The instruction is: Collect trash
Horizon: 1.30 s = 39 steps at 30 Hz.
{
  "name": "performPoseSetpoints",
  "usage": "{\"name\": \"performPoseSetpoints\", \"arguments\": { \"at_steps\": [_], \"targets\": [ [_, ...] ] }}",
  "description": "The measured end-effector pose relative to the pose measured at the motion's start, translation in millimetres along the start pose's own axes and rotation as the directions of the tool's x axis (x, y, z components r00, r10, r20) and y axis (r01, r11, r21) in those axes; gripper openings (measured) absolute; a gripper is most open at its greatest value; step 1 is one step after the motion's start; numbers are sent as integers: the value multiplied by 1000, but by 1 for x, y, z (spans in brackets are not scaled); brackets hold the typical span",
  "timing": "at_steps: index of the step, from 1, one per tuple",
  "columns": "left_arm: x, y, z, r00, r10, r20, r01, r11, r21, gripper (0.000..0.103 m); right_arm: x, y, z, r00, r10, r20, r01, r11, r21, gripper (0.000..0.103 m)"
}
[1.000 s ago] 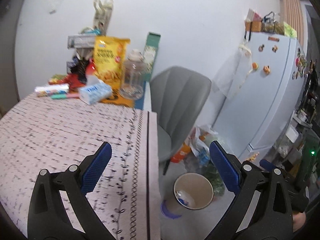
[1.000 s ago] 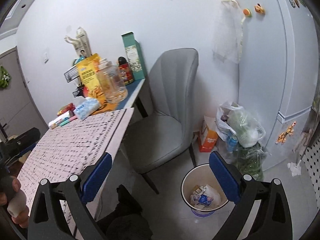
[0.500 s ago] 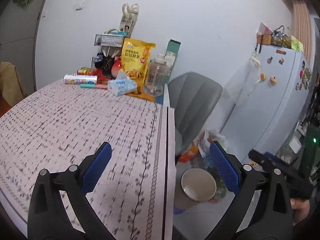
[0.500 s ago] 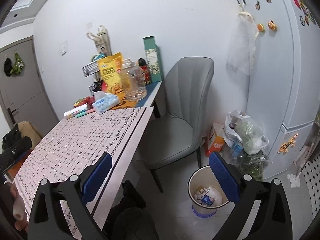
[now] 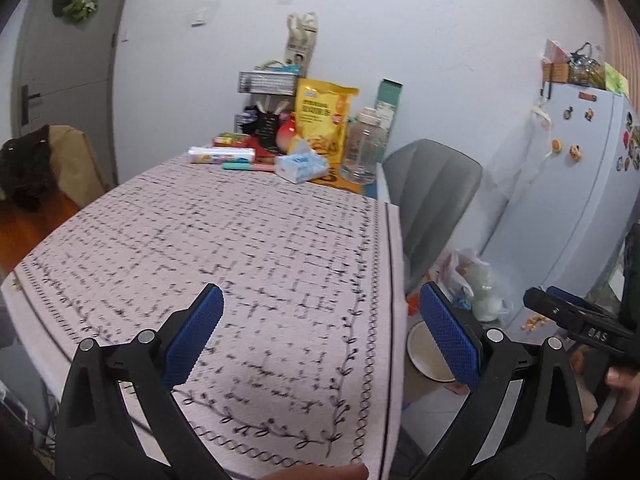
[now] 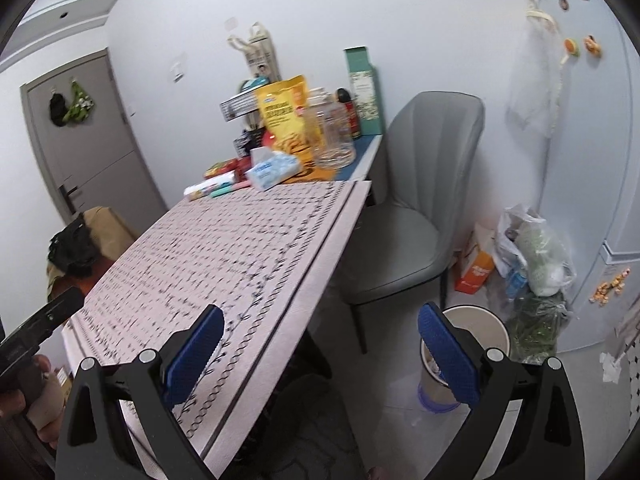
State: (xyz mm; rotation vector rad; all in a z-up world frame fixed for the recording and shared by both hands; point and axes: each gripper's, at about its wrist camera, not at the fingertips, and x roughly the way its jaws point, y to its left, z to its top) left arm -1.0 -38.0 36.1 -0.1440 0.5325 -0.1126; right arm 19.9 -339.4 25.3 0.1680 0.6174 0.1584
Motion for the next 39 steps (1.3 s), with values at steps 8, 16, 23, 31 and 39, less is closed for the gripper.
{"name": "performPoseSetpoints", "arguments": {
  "at_steps": [8, 16, 23, 31, 39],
  "targets": [
    [-16, 19, -9, 999, 37, -2, -37, 999, -17, 97, -2, 24, -8, 998, 59, -19, -60, 996, -66, 95],
    [-17, 19, -8, 999, 41, -1, -41, 999, -15, 97, 1, 28, -12, 996, 78, -34, -80, 994, -73, 95],
    [-15, 15, -10, 999, 36, 0, -36, 999, -7, 97, 5, 25, -11, 996, 82, -32, -84, 995, -61, 95],
    [-10, 14, -15, 999, 39, -2, -39, 999, -4, 97, 11, 19, -14, 997, 63, -37, -66, 995, -73, 95],
    [-8, 10, -19, 999, 39, -12, -40, 999, -4, 97, 18, 16, -19, 995, 80, -54, -84, 994, -64, 95]
  ]
}}
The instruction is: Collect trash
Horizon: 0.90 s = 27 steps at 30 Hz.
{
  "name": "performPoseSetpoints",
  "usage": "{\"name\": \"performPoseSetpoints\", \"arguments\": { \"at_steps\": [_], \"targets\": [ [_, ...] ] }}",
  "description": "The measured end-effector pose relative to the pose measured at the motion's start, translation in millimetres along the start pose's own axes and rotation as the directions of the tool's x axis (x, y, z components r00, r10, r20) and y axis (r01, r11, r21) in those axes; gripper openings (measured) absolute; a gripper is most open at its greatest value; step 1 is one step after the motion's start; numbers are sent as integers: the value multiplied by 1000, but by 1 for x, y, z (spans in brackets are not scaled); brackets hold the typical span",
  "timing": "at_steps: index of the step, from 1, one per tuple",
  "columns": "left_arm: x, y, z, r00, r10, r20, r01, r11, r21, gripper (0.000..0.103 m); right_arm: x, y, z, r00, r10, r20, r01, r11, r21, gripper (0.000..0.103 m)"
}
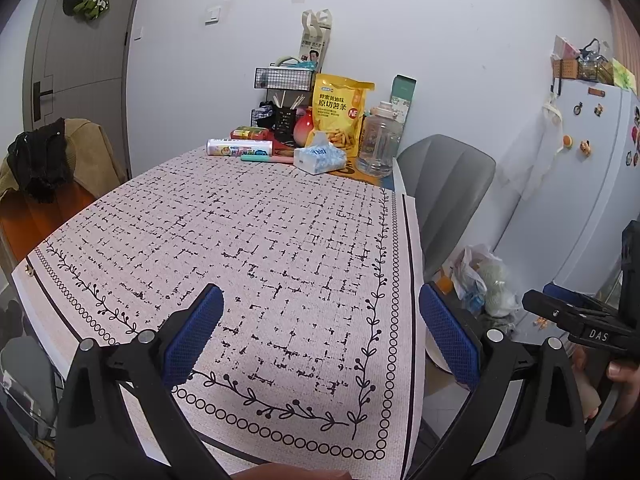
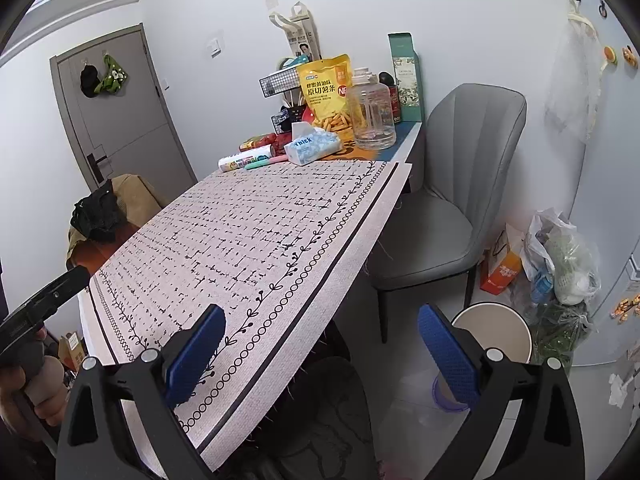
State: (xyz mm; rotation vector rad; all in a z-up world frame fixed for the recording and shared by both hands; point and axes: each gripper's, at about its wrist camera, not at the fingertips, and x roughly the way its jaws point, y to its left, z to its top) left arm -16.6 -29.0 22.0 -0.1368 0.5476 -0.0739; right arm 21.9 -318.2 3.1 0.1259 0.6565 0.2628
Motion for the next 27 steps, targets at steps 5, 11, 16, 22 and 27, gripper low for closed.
{"name": "performPoseSetpoints", "arguments": {
  "at_steps": [5, 11, 16, 22, 27],
  "targets": [
    [2, 0, -2, 1000, -2, -8, 2, 1000, -3, 97, 0, 0, -2, 1000, 4, 0, -4, 1000, -6, 95],
    [3, 1, -4, 1000, -4, -11, 3, 1000, -7, 97, 2, 1, -4, 1000, 5, -3, -5, 1000, 3, 95],
    [2, 3, -5, 1000, -3, -9, 3, 1000, -8, 97, 3, 1, -4, 1000, 8, -6, -8, 1000, 1, 95],
    [3, 4, -5, 1000, -4, -11, 4, 1000, -10, 97, 3, 2, -5, 1000, 9, -2, -9, 1000, 1, 95],
    [3, 4, -5, 1000, -7, -12, 7, 1000, -9, 97, 3, 1, -5, 1000, 13, 0, -13, 1000, 2, 95]
  ]
}}
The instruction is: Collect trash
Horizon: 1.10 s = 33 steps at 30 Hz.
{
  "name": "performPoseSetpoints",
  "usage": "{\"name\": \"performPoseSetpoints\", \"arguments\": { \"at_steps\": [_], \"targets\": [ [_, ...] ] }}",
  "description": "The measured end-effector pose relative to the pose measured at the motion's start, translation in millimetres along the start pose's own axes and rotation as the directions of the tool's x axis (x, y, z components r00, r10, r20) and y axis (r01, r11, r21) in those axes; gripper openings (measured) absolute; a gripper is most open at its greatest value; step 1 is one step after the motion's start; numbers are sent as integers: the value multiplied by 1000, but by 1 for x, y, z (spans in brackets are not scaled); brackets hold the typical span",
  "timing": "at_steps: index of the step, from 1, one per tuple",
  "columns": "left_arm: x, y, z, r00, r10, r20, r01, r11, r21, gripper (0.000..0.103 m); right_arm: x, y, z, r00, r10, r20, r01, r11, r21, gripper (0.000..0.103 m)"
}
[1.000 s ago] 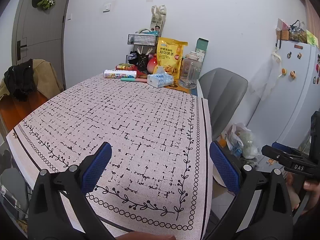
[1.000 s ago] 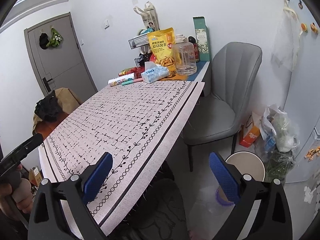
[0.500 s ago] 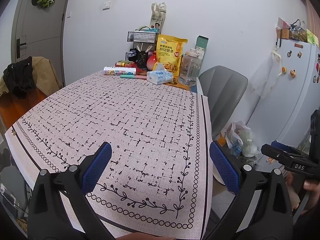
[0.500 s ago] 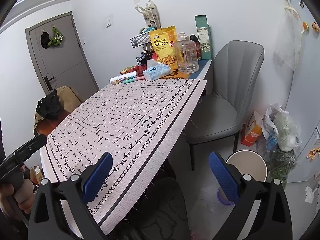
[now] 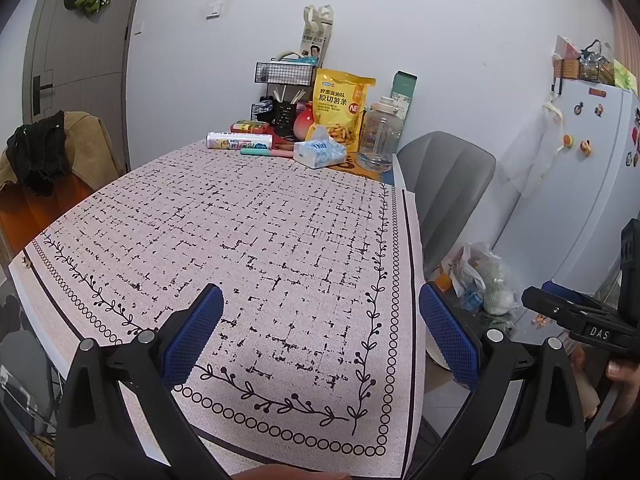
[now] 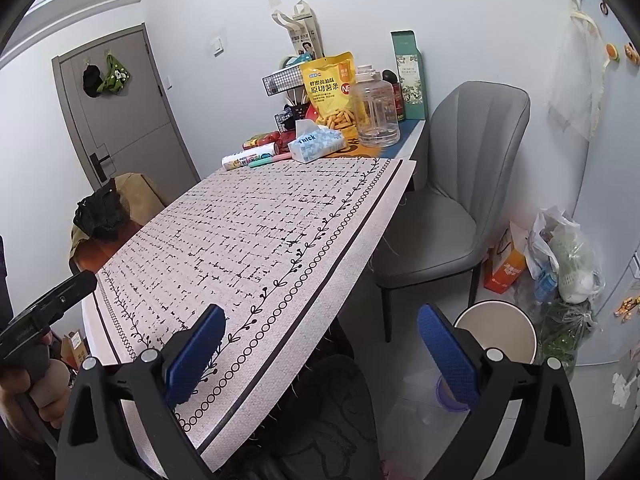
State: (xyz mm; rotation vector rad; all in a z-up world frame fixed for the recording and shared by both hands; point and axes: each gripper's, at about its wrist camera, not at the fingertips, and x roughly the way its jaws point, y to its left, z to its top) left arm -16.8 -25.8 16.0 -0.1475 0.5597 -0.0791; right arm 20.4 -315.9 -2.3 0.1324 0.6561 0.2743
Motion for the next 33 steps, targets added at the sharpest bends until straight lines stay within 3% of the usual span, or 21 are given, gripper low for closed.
{"name": "performPoseSetpoints", "arguments": {
  "at_steps": [33],
  "targets": [
    [4, -7, -6, 1000, -16, -9, 16, 1000, 1, 97, 1, -2, -1, 1000, 2, -5, -2, 1000, 5, 95]
  ]
}}
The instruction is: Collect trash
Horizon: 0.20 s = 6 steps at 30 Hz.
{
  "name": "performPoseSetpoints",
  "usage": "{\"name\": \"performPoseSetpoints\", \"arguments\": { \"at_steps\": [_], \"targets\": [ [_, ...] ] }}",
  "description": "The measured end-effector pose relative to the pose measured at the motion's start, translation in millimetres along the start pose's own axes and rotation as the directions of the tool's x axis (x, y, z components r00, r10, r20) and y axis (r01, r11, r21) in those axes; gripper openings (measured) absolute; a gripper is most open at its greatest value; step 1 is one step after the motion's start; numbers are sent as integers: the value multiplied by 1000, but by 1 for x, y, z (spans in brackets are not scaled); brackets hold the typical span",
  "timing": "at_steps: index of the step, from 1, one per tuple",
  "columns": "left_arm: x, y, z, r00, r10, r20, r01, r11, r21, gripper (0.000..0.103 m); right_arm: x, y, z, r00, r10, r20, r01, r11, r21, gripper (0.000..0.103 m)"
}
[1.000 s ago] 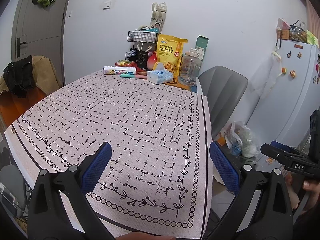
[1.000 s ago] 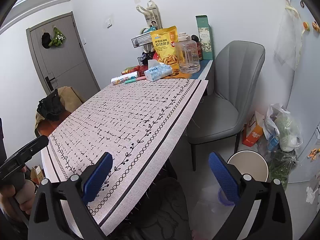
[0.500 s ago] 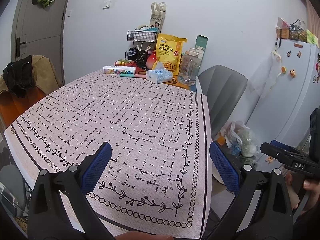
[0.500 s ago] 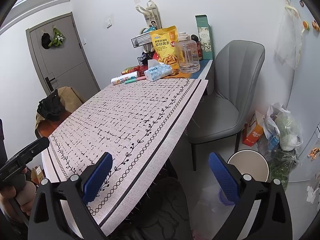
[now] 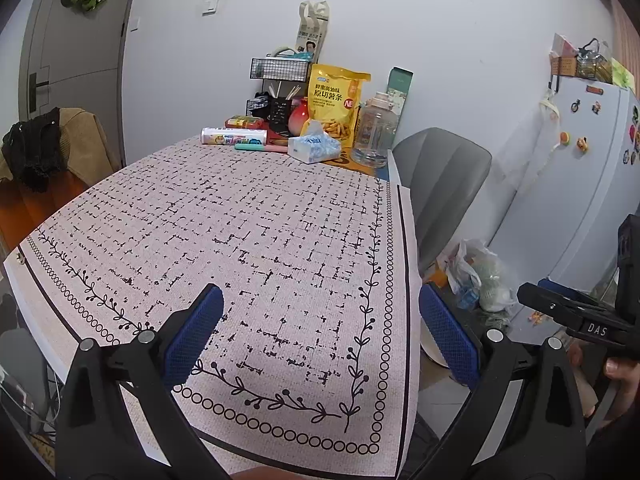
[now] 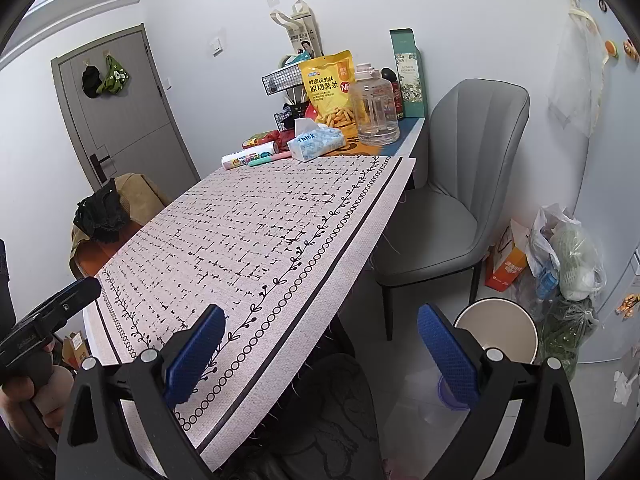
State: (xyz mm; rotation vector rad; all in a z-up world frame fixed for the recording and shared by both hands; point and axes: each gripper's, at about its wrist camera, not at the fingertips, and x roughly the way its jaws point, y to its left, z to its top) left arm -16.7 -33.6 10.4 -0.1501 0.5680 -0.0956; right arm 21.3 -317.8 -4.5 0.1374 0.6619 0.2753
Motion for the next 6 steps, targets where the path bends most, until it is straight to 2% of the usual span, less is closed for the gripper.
{"name": "performPoseSetpoints", "arguments": {
  "at_steps": [6],
  "targets": [
    [6, 0, 1, 1000, -8, -7, 8, 1000, 0, 97, 2, -3, 1, 1000, -3, -4, 3, 1000, 2, 95]
  ]
}}
